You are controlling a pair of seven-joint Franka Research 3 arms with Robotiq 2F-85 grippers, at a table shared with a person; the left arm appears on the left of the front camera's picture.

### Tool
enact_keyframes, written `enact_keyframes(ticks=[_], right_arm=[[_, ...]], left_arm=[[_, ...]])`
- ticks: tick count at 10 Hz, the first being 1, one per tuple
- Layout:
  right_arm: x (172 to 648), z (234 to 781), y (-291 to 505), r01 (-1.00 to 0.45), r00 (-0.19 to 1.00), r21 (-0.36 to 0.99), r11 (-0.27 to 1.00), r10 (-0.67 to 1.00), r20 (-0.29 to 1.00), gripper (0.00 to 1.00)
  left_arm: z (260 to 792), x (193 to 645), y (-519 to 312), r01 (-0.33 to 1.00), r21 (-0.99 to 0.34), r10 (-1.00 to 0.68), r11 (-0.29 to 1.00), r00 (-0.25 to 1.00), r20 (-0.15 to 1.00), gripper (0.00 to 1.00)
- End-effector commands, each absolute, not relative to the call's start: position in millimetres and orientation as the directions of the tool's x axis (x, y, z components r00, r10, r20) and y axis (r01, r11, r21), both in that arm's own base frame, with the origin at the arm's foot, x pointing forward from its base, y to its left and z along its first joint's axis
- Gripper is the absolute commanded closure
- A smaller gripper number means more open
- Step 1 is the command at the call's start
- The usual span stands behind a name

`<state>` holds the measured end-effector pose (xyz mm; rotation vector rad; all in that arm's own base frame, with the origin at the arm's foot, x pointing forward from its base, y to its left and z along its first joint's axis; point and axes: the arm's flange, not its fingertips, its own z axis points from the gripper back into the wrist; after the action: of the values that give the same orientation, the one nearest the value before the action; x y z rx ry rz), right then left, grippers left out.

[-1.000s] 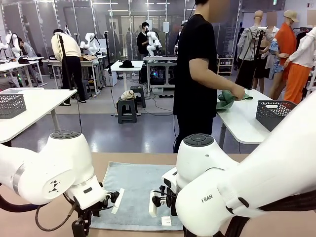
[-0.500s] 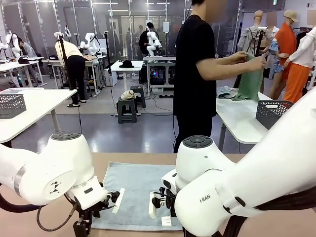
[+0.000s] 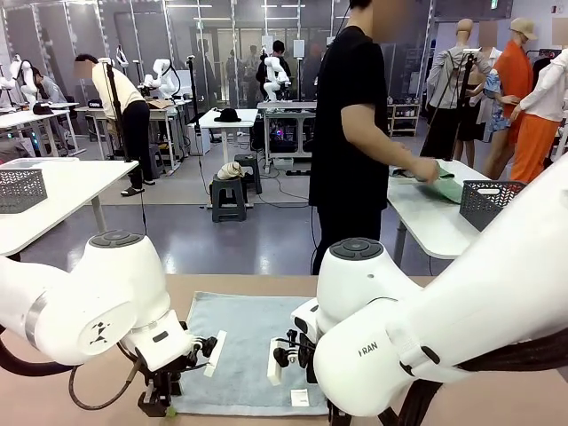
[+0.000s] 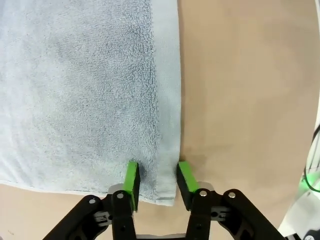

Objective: Fold the towels and place them in the basket.
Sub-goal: When a person lays out a Towel with hook on the table, fold it in half twice.

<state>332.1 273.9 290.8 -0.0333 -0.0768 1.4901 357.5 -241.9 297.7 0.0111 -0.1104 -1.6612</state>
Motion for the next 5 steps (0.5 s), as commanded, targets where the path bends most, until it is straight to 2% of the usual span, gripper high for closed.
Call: enact_keyframes(ticks=[1,2,3,4,5], right_arm=[[333.1,295.2,272.0,-0.994,0.088,-0.062,0.089,0.996,0.017,0.62],[333.7,297.5,272.2,-0.994,0.088,-0.063,0.089,0.996,0.014,1.00],[334.4,299.4,272.5,-0.994,0.087,-0.067,0.088,0.996,0.014,0.82],[335.3,301.2,272.8,-0.994,0.087,-0.069,0.088,0.996,0.016,1.00],[336.1,301.5,273.2,-0.994,0.085,-0.070,0.086,0.996,0.014,1.00]], left_arm=[[292.1,350.3,-235.7,0.988,0.094,-0.991,-0.123,-0.127,0.038,0.80],[293.3,351.3,-237.1,0.987,0.093,-0.991,-0.129,-0.132,0.028,0.92],[294.6,352.4,-238.9,0.987,0.094,-0.991,-0.133,-0.136,0.021,1.00],[296.1,353.5,-238.1,0.986,0.094,-0.990,-0.136,-0.139,0.016,1.00],[296.7,354.5,-239.4,0.986,0.094,-0.990,-0.138,-0.140,0.013,1.00]])
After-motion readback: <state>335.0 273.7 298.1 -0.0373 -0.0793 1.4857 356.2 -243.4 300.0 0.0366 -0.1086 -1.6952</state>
